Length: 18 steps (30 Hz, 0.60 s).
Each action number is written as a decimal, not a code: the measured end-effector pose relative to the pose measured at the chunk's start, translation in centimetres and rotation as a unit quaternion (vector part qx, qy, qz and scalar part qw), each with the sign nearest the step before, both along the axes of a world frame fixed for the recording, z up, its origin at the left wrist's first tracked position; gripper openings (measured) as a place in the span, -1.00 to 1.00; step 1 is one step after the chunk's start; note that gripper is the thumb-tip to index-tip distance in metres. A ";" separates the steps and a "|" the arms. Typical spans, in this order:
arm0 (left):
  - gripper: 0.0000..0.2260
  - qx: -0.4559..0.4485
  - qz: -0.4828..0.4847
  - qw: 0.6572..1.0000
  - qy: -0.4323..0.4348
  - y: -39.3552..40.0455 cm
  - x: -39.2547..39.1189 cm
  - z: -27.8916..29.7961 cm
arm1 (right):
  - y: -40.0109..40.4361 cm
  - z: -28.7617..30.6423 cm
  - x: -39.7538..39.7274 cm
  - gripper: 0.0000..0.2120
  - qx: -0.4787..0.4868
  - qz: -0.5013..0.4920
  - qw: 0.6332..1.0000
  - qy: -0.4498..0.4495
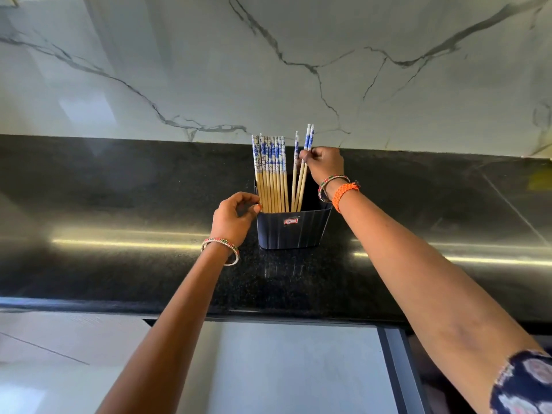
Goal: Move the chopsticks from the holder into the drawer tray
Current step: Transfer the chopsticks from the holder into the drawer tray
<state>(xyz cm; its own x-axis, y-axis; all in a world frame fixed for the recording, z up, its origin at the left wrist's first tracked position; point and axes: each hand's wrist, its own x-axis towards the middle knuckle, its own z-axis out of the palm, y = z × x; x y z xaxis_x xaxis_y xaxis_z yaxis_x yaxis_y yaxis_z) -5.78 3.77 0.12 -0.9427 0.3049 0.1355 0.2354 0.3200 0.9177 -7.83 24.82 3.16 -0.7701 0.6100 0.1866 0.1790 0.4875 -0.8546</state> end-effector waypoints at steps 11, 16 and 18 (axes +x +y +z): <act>-0.80 0.008 0.018 0.999 -0.027 -4.8 5.9 1.9 | -1.4 8.8 10.9 -0.88 -0.178 -0.139 0.932 0.284; -0.83 0.001 0.005 0.995 -0.101 -9.4 13.3 -2.8 | -7.8 3.9 21.2 -0.80 -0.443 -0.100 0.839 0.300; -0.84 -0.025 0.001 0.989 -0.146 -11.6 16.8 -6.3 | -11.1 -1.0 25.5 -0.77 -0.513 -0.129 0.805 0.267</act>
<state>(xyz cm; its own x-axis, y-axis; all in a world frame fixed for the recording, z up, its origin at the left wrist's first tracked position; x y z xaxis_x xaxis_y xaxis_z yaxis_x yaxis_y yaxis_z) 10.99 -7.84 -6.22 -0.9397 0.3031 -0.1584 -0.0380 0.3677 0.9292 17.62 13.69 2.12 -0.5695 0.7812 -0.2557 -0.3655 -0.5193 -0.7725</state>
